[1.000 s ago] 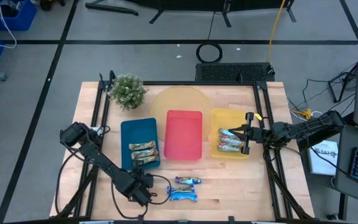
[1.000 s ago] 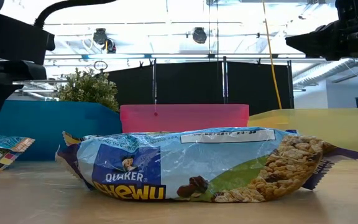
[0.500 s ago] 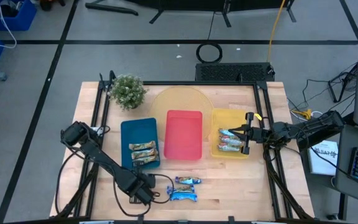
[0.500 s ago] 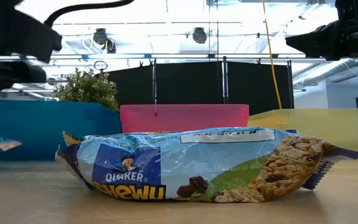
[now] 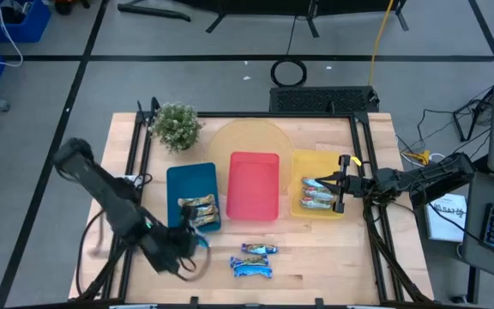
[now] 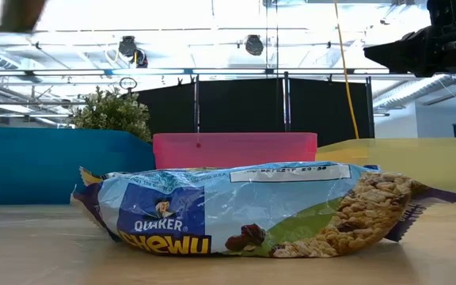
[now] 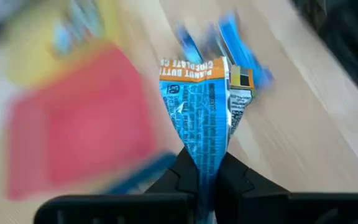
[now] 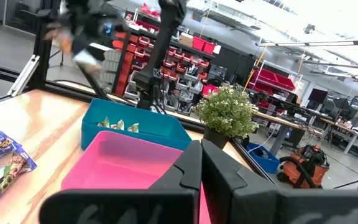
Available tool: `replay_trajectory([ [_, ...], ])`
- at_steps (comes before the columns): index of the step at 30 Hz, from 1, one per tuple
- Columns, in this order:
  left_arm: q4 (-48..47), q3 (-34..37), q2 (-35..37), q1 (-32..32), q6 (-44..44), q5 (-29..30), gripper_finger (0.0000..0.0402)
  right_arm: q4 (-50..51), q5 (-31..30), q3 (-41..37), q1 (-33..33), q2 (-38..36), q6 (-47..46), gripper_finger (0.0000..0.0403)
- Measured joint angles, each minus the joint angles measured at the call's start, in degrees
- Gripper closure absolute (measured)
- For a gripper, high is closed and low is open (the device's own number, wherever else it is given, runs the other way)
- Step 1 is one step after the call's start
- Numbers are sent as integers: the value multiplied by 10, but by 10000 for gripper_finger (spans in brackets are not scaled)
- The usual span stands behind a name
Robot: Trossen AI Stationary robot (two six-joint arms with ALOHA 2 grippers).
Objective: Pick and place Granola Bars by type
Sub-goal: Put the yellow granola bar into the blue bin
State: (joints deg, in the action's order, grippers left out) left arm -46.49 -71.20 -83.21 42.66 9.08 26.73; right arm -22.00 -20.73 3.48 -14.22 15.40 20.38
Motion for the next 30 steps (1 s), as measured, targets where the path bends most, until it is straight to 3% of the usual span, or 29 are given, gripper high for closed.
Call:
replay_trajectory([
  [4, 106, 69, 98, -34, -115, 3, 366, 0, 0, 0, 0, 0, 0, 403],
  [9, 253, 218, 224, -116, -207, -68, 349, 0, 0, 0, 0, 0, 0, 403],
  [15, 433, 418, 368, -174, -155, -175, 382, 6, 0, 0, 0, 0, 0, 403],
  [17, 458, 466, 406, -167, -128, -173, 382, 10, 0, 0, 0, 0, 0, 403],
  [20, 486, 527, 448, -155, -97, -124, 377, 13, 0, 0, 0, 0, 0, 403],
  [24, 465, 560, 464, -164, -31, -42, 357, 13, 0, 0, 0, 0, -5, 403],
  [30, 368, 508, 419, -209, 8, -62, 383, 10, 0, 0, 0, 0, -18, 403],
])
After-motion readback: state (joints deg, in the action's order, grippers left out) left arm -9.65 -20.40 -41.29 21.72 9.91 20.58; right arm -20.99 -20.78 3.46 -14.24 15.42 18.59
